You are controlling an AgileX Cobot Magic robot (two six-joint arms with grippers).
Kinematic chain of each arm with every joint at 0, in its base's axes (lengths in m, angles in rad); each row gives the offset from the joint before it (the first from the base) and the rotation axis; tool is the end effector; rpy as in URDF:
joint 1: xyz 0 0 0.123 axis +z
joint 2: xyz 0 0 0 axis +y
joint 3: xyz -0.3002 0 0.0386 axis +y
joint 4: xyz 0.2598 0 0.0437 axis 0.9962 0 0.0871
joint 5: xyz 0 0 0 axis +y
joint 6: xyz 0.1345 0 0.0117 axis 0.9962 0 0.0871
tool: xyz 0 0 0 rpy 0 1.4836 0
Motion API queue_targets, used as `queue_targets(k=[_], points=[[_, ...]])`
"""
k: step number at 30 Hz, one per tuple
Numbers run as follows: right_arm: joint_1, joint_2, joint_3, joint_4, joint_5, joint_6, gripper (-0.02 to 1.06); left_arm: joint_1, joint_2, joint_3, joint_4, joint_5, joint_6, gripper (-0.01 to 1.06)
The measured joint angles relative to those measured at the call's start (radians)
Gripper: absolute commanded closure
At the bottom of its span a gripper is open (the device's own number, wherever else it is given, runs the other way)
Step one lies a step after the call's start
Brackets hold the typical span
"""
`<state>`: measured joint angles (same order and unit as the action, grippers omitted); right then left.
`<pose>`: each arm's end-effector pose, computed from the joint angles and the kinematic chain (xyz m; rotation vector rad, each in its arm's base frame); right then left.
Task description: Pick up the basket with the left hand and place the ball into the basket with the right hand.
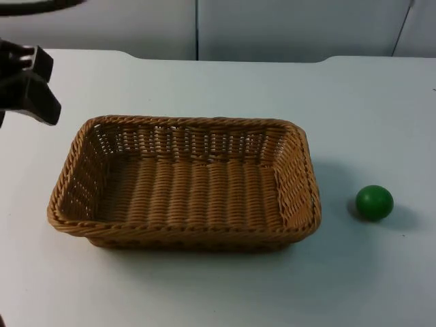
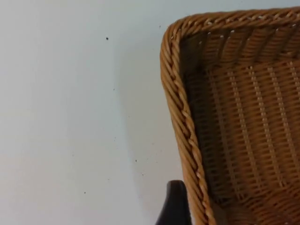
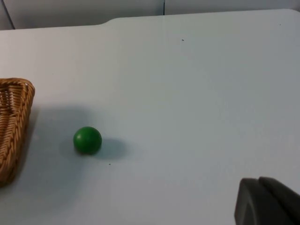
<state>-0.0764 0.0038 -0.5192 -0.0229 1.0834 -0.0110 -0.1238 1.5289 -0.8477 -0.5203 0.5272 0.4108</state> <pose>0.0238 -0.0046 0.2663 0.0687 2.0512 -0.0818 0.3124 -0.0729 0.1807 0.1853 2.6248 -0.3920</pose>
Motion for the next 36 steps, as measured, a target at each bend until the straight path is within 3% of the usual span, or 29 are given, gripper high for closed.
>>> queue_targets(k=[8,19,30,36], points=[[0.000,0.000,0.000,0.000,0.000,0.000,1.05,0.000,0.145,-0.044,0.000,-0.004,0.004,0.40],[0.000,0.000,0.000,0.000,0.000,0.000,1.05,0.000,0.262,-0.053,-0.023,-0.099,0.035,0.40],[0.000,0.000,0.000,0.000,0.000,0.002,1.05,0.000,0.335,-0.061,-0.254,-0.109,0.247,0.40],[0.000,0.000,0.000,0.000,0.000,0.002,1.05,0.000,0.375,-0.106,-0.288,-0.100,0.266,0.40]])
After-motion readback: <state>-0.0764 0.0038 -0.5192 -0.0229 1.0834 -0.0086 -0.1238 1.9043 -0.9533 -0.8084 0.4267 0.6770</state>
